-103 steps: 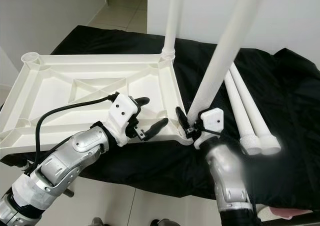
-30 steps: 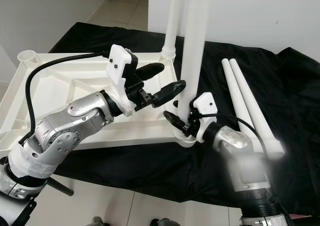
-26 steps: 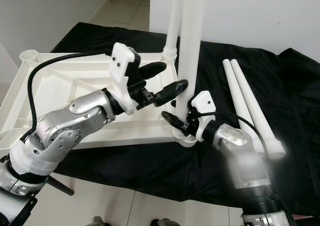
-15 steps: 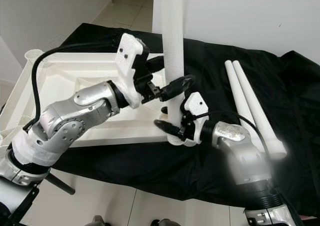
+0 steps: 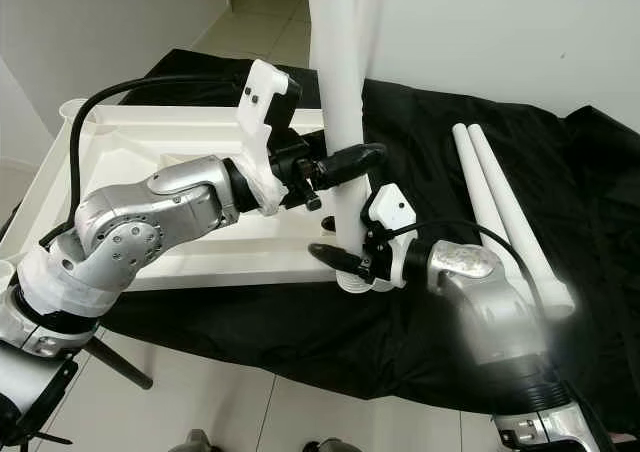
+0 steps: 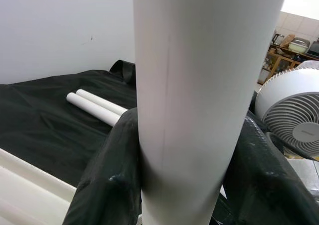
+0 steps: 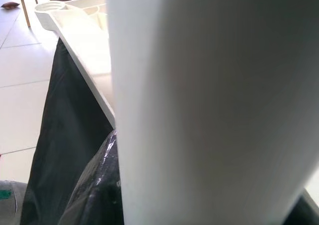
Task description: Building children table
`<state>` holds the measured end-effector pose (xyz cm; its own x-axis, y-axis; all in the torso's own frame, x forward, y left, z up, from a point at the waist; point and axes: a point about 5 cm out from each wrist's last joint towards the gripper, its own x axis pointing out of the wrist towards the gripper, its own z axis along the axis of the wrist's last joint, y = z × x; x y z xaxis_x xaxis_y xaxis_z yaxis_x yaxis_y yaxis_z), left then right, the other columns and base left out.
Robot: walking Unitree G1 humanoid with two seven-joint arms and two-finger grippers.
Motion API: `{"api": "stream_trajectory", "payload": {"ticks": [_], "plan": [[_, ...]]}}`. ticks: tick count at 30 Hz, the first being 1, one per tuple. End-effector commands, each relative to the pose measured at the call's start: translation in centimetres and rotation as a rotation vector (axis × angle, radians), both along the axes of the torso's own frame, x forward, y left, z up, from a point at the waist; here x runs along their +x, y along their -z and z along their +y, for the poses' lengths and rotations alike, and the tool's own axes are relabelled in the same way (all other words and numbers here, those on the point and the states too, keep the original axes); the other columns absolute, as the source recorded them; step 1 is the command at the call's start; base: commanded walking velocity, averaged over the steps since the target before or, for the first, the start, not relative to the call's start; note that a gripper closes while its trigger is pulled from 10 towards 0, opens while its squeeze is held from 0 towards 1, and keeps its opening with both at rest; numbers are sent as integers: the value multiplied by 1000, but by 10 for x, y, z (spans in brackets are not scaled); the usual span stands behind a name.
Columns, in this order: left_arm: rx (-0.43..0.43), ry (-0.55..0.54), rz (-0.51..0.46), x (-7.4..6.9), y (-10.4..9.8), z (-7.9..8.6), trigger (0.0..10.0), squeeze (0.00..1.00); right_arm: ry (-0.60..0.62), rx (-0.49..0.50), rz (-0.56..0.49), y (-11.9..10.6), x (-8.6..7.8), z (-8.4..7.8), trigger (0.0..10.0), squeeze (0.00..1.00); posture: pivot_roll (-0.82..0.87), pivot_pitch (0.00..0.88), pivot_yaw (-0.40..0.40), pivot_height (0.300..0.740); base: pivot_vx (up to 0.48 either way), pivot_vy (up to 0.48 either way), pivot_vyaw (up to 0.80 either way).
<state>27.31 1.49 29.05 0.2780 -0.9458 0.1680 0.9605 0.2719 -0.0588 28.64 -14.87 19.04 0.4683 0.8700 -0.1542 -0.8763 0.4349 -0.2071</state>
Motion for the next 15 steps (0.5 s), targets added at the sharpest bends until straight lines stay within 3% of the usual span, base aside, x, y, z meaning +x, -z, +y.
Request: {"api": "stream_trajectory", "payload": {"ticks": [1, 8, 9, 10, 13, 15], "plan": [[-12, 618, -137, -30, -10, 3, 0, 0, -15, 4, -4, -3, 1, 0, 10000, 0, 2, 77, -46, 740, 0, 0, 0], [3, 563, -140, -26, -13, 1, 0, 0, -10, 17, -5, -4, 2, 0, 10000, 0, 3, 77, -43, 740, 0, 0, 0], [16, 542, -125, -24, -14, -1, 10000, 0, -9, 24, -3, -4, 2, -1, 10000, 0, 3, 76, -42, 740, 0, 0, 0], [31, 487, -112, -20, -17, -4, 10000, 0, -3, 45, 2, -6, 2, -1, 10000, 1000, 3, 76, -42, 740, 0, 0, 0], [86, 326, -131, -8, -24, -9, 10000, 0, 12, 89, 7, -10, 4, -1, 10000, 1000, 1, 74, -40, 740, 0, 0, 0], [89, 293, -132, -5, -27, -10, 10000, 0, 20, 102, 0, -12, 5, -1, 10000, 1000, 2, 73, -39, 740, 0, 0, 0]]}}
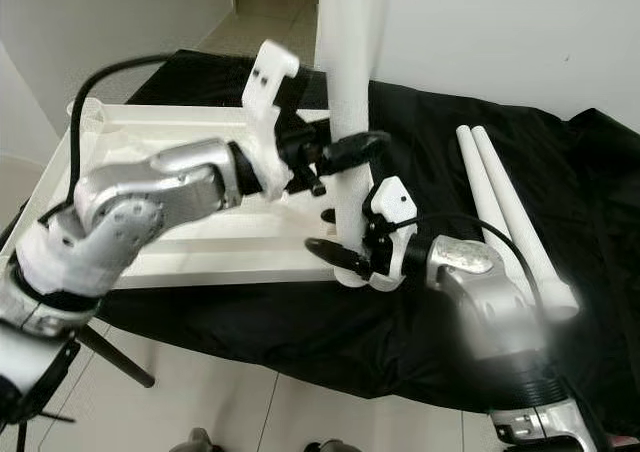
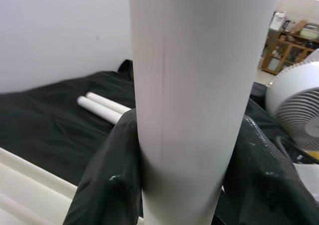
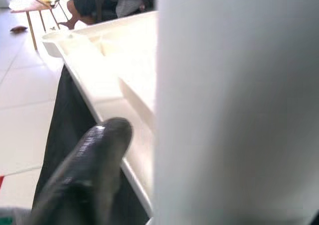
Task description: Building children table
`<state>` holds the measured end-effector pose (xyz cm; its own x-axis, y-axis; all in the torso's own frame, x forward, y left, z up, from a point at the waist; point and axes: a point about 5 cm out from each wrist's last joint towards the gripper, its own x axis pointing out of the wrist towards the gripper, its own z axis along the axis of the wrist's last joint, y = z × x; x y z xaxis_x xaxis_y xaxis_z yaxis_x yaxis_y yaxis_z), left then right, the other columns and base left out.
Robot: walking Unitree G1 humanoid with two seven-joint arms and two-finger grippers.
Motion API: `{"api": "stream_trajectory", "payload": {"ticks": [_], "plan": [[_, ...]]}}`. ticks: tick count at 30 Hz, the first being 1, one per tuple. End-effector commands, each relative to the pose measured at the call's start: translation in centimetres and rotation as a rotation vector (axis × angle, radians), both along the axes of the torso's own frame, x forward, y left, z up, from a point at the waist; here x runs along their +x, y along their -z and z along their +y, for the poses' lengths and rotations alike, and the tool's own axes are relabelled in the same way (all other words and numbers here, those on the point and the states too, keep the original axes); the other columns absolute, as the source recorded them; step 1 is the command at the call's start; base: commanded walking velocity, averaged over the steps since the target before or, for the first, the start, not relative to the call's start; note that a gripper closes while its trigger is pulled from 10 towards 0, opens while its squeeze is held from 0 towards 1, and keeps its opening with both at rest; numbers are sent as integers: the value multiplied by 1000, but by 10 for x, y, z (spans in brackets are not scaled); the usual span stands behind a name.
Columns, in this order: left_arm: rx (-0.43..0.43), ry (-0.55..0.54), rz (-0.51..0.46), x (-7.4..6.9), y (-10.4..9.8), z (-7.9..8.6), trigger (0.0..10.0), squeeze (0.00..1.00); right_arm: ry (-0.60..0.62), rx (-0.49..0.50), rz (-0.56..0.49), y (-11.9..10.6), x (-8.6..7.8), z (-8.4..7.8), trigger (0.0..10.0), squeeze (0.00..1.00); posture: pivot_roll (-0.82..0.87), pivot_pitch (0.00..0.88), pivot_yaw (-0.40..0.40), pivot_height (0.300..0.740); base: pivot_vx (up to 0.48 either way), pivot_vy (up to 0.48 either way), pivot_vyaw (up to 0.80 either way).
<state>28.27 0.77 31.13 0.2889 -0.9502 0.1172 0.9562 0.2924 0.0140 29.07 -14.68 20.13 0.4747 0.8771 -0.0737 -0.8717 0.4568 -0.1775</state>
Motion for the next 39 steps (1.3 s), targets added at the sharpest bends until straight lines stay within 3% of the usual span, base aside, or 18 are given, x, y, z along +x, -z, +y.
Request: {"api": "stream_trajectory", "payload": {"ticks": [1, 4, 7, 9, 12, 13, 19, 22, 38, 39], "plan": [[29, 314, -66, -14, -6, -3, 10000, 0, 13, 16, 11, -1, 1, -3, 10000, 1000, 2, 73, -39, 740, 0, 0, 0], [21, 245, -89, -7, -12, -2, 10000, 0, 31, 47, -2, -5, 2, -2, 10000, 1000, 3, 71, -39, 740, 0, 0, 0], [42, 149, -18, 7, -15, -2, 10000, 0, 67, 81, -25, -10, 6, 0, 10000, 1000, 3, 69, -37, 740, 0, 0, 0], [6, 95, 65, 18, -20, -2, 10000, 0, 124, 121, -53, -14, 11, 3, 10000, 1000, 3, 71, -37, 740, 0, 0, 0], [6, 37, 76, 23, -23, -2, 10000, 0, 178, 134, -85, -16, 16, 7, 10000, 1000, 5, 71, -34, 740, 0, 0, 0], [-3, -2, 84, 27, -25, -2, 10000, 0, 217, 142, -97, -16, 19, 9, 10000, 43, 5, 72, -34, 740, 0, 0, 0], [-42, -101, 98, 36, -28, 0, 10000, 0, 324, 170, -115, -15, 27, 16, 10000, 0, 0, 72, -22, 740, 0, 0, 0], [-90, -185, 109, 43, -30, 0, 10000, 0, 445, 177, -125, -8, 33, 27, 10000, 0, -4, 70, -18, 740, 0, 0, 0], [-179, -356, 60, 50, -44, -7, 10000, 0, 700, 200, -166, -4, 46, 40, 10000, 0, -1, 66, -28, 740, 0, 0, 0], [-212, -373, 63, 50, -46, -8, 10000, 0, 725, 191, -181, -4, 47, 46, 10000, 0, 0, 66, -30, 740, 0, 0, 0]]}}
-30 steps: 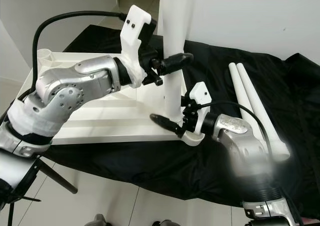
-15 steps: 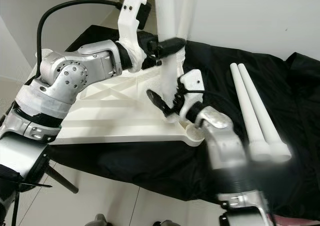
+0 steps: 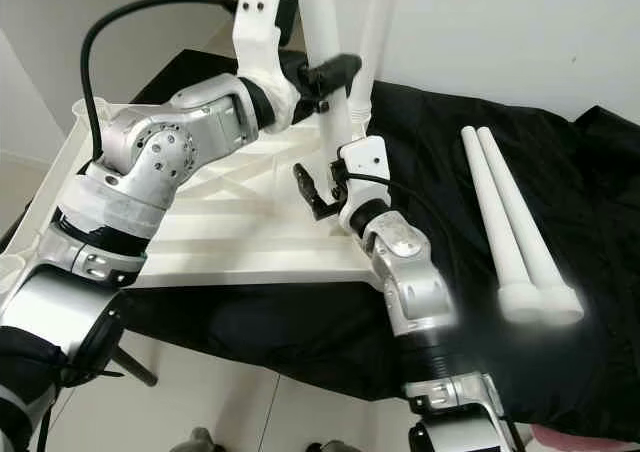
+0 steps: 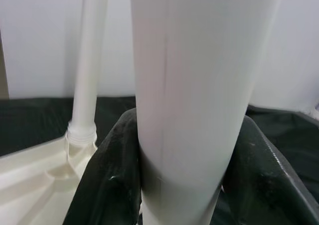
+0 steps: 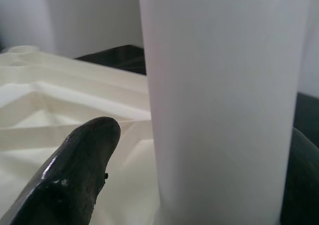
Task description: Building children table
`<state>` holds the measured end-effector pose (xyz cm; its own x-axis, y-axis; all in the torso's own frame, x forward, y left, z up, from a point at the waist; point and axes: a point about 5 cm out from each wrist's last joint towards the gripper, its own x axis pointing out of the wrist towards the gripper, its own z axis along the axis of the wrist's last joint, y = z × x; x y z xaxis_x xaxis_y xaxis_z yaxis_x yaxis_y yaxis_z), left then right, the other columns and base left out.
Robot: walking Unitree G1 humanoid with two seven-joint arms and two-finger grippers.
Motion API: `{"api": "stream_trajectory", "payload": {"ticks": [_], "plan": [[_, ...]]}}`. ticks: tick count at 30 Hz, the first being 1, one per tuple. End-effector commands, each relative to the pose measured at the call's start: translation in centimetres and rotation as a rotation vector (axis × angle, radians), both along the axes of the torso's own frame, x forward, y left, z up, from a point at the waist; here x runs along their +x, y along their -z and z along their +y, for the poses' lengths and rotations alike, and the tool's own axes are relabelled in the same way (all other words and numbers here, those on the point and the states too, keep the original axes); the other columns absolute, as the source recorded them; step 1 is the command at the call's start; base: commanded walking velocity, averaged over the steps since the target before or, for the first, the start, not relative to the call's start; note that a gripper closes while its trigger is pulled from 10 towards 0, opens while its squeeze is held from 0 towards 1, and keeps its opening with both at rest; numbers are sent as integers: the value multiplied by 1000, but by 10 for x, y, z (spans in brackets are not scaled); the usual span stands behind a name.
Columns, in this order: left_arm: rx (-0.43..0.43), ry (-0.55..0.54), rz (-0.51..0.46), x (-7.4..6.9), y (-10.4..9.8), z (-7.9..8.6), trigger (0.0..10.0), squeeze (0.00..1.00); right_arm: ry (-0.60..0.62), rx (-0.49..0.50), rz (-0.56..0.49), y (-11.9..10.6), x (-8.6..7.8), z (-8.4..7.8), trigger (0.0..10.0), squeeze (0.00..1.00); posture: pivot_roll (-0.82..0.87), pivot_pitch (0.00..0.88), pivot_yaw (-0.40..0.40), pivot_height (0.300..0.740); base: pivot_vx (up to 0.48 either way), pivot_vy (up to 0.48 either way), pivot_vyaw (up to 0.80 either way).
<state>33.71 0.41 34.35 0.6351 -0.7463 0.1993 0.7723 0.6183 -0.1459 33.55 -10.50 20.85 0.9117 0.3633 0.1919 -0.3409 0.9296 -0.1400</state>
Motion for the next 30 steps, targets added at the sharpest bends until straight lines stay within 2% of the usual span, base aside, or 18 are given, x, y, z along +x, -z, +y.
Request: {"api": "stream_trajectory", "payload": {"ticks": [1, 4, 9, 20, 30], "plan": [[-81, -13, -44, -5, -14, -7, 10000, 0, 60, -25, 2, 5, 3, 10, 10000, 0, 0, 67, -32, 740, 0, 0, 0], [-116, -35, -48, -7, -14, -11, 10000, 0, 116, -50, 5, 8, 4, 15, 10000, 0, 2, 66, -38, 740, 0, 0, 0], [-119, -39, -61, -9, -14, -16, 10000, 0, 186, -59, -3, 9, 5, 15, 10000, 0, 2, 66, -38, 740, 0, 0, 0], [-123, -22, -77, -14, -15, -22, 10000, 0, 246, -31, -82, -7, 8, 10, 10000, 0, -1, 71, -39, 740, 0, 0, 0], [-120, -33, -92, -14, -16, -23, 10000, 0, 237, -27, -98, -11, 7, 14, 10000, 0, 2, 73, -41, 740, 0, 0, 0]]}}
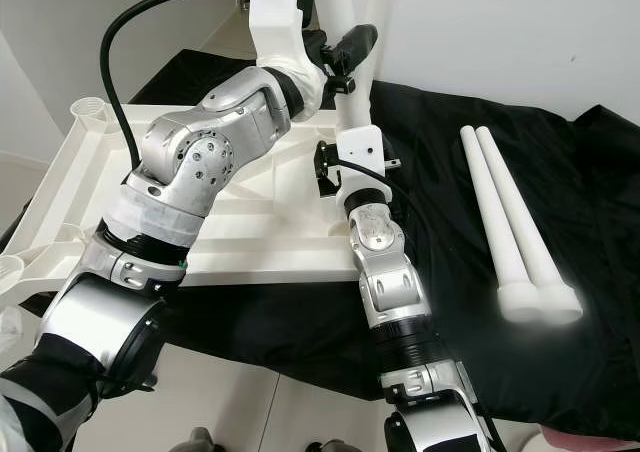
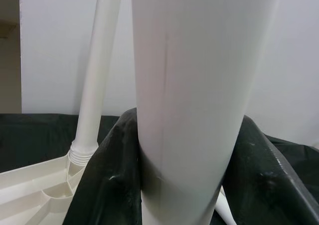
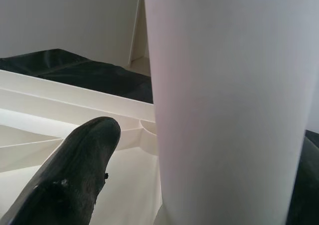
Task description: Building children table
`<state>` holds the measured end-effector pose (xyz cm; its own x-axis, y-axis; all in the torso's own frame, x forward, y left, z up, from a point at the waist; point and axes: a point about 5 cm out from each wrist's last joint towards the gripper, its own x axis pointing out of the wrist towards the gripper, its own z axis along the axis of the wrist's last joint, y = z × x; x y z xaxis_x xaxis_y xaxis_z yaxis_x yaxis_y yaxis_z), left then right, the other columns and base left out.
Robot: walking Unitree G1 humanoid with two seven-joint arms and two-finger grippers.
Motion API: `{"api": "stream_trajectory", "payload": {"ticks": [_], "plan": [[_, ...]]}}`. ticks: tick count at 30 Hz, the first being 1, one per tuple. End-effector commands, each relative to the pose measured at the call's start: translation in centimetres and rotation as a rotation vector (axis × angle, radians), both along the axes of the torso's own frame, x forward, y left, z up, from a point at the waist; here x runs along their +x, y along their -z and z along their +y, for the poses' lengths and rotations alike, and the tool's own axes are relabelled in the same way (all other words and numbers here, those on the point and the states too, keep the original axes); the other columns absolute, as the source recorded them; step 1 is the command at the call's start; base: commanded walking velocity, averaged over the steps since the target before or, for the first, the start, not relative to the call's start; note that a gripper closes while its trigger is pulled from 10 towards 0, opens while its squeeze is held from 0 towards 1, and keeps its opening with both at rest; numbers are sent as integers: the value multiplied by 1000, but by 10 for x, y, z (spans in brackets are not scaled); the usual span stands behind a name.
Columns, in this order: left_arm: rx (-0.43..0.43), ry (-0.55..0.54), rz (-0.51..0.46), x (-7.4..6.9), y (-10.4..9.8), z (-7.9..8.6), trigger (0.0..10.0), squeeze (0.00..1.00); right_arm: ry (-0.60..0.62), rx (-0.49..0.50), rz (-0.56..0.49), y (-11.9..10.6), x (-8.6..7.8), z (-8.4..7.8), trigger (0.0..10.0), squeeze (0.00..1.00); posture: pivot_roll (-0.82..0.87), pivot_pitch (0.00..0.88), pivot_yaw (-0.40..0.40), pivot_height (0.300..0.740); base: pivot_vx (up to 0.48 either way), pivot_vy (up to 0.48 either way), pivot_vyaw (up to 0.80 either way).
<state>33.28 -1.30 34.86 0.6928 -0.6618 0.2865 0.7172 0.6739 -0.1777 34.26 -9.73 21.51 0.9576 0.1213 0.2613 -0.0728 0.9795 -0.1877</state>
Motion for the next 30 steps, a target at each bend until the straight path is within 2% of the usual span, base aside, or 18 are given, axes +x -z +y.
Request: {"api": "stream_trajectory", "payload": {"ticks": [1, 9, 26, 27, 28, 29, 30], "plan": [[-26, 59, -61, -10, -10, -6, 10000, 0, -29, 1, -15, -4, 0, 6, 10000, 0, 2, 73, -41, 740, 0, 0, 0], [-12, 45, -71, -9, -10, -6, 10000, 0, -61, 6, 21, -4, -1, 11, 10000, 0, 3, 79, -40, 740, 0, 0, 0], [13, 29, -92, -7, -9, -7, 10000, 0, -70, -93, -15, -18, -2, 11, 10000, 0, -2, 100, -36, 740, 0, 0, 0], [14, 29, -92, -6, -9, -7, 10000, 0, -69, -94, -16, -19, -2, 11, 7059, 0, -2, 100, -36, 740, 0, 0, 0], [15, 29, -92, -6, -8, -7, 10000, 0, -68, -93, -16, -19, -2, 11, 6627, 0, -1, 100, -36, 740, 0, 0, 0], [16, 30, -92, -6, -8, -7, 10000, 0, -67, -91, -17, -20, -2, 11, 4549, 0, -2, 100, -36, 740, 0, 0, 0], [16, 30, -93, -6, -8, -7, 10000, 0, -66, -91, -17, -20, -2, 10, 4549, 0, -2, 100, -36, 740, 0, 0, 0]]}}
